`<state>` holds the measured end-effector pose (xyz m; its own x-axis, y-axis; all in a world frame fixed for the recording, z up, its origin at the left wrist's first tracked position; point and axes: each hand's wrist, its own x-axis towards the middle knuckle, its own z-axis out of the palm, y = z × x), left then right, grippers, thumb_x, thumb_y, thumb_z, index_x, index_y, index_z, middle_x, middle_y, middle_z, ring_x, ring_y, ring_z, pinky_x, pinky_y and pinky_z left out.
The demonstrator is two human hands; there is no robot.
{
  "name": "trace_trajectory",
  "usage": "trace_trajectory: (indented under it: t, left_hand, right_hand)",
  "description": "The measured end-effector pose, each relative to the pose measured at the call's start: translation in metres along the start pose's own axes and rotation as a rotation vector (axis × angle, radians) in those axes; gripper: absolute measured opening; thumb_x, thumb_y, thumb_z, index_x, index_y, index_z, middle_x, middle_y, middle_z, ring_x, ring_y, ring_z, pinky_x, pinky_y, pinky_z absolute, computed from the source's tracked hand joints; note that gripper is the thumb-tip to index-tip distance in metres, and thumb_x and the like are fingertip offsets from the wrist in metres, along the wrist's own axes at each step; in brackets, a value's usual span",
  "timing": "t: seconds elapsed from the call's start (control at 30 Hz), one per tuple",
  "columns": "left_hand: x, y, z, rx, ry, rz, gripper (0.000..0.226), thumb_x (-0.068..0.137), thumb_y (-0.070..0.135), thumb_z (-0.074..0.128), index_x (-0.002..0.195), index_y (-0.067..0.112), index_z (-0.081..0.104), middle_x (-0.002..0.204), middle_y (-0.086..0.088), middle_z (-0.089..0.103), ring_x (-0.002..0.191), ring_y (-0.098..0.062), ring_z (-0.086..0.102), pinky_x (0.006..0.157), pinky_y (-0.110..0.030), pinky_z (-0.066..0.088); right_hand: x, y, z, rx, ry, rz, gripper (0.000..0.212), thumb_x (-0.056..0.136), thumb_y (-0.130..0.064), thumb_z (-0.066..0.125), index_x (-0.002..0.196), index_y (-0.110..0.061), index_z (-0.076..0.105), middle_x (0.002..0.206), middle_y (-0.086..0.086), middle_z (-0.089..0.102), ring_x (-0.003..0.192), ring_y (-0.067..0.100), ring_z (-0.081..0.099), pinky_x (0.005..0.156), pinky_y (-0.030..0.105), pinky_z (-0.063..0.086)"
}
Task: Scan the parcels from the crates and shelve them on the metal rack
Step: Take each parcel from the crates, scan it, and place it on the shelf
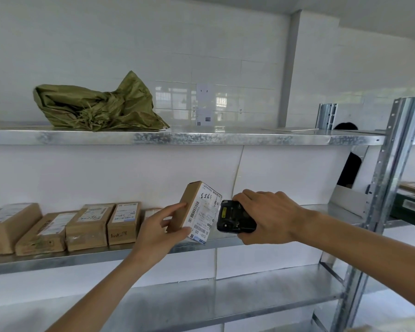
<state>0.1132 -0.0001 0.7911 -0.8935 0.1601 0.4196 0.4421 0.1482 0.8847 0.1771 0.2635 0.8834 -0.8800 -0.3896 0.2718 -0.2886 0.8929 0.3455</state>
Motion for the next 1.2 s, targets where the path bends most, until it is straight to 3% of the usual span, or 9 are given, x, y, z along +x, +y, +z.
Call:
trace_trajectory:
  t: [0.17,0.3,0.43,0.53,0.67,0.9,1.1,1.2]
  left_hand:
    - [0.004,-0.002,0.002,0.0,-0.014,-0.012,0.056,0.081,0.008,0.083,0.119,0.044,0.064,0.119,0.015,0.07,0.111,-0.016,0.066,0.075,-0.015,0.058]
    - [0.005,-0.005,0.001,-0.018,-0.01,-0.02,0.055,0.081,0.007,0.083,0.121,0.041,0.065,0.116,0.013,0.071,0.109,-0.017,0.067,0.074,-0.017,0.058]
    - [0.004,-0.012,-0.004,-0.035,0.0,-0.059,0.053,0.081,0.011,0.083,0.122,0.04,0.067,0.113,0.009,0.072,0.104,-0.018,0.071,0.082,-0.027,0.062]
    - [0.003,-0.02,-0.01,-0.108,0.01,-0.132,0.049,0.084,0.015,0.082,0.123,0.04,0.066,0.108,0.006,0.075,0.101,-0.016,0.073,0.083,-0.036,0.063]
    - [-0.003,-0.031,-0.014,-0.294,0.013,-0.267,0.048,0.084,0.014,0.082,0.124,0.034,0.065,0.11,-0.005,0.074,0.101,-0.018,0.073,0.076,-0.032,0.063]
    - [-0.008,-0.054,-0.019,-0.436,-0.041,-0.362,0.053,0.082,0.018,0.084,0.128,0.032,0.064,0.123,-0.006,0.07,0.11,-0.022,0.07,0.087,-0.047,0.062]
    - [0.006,-0.077,-0.015,-0.344,-0.085,-0.341,0.054,0.082,0.015,0.084,0.127,0.034,0.062,0.126,0.005,0.066,0.105,-0.015,0.072,0.086,-0.045,0.062]
    - [0.022,-0.091,-0.009,-0.208,-0.12,-0.293,0.058,0.077,0.013,0.087,0.123,0.038,0.061,0.123,0.012,0.068,0.103,-0.006,0.072,0.081,-0.031,0.062]
  right_hand:
    - [0.001,0.001,0.002,0.046,-0.032,0.018,0.069,0.083,-0.065,0.063,0.134,-0.022,0.043,0.117,-0.006,0.056,0.083,0.019,0.053,0.067,0.031,0.041]
    - [0.004,-0.002,0.008,-0.017,-0.122,0.0,0.086,0.076,-0.07,0.074,0.137,-0.021,0.038,0.123,-0.002,0.049,0.092,0.021,0.057,0.069,0.032,0.04]
    - [0.009,-0.004,0.018,-0.015,-0.097,0.01,0.077,0.08,-0.049,0.076,0.14,-0.021,0.037,0.124,-0.002,0.047,0.1,0.021,0.057,0.067,0.032,0.039]
    - [0.014,-0.008,0.026,0.115,-0.057,0.04,0.073,0.08,-0.043,0.072,0.141,-0.025,0.037,0.125,-0.006,0.049,0.096,0.017,0.054,0.069,0.031,0.042]
    - [0.023,-0.024,0.041,0.428,-0.04,0.076,0.076,0.076,-0.043,0.077,0.139,-0.033,0.037,0.125,-0.015,0.055,0.096,0.012,0.058,0.078,0.03,0.05]
    - [0.043,-0.057,0.076,0.649,-0.013,0.125,0.083,0.071,-0.055,0.084,0.137,-0.038,0.038,0.113,-0.022,0.061,0.097,0.009,0.063,0.082,0.031,0.056]
    - [0.065,-0.054,0.114,0.665,0.006,0.149,0.085,0.068,-0.059,0.084,0.137,-0.04,0.038,0.114,-0.02,0.066,0.097,0.009,0.065,0.082,0.029,0.056]
    - [0.081,-0.04,0.13,0.682,-0.016,0.141,0.082,0.067,-0.059,0.083,0.135,-0.042,0.041,0.103,-0.025,0.062,0.095,0.007,0.064,0.077,0.025,0.055]
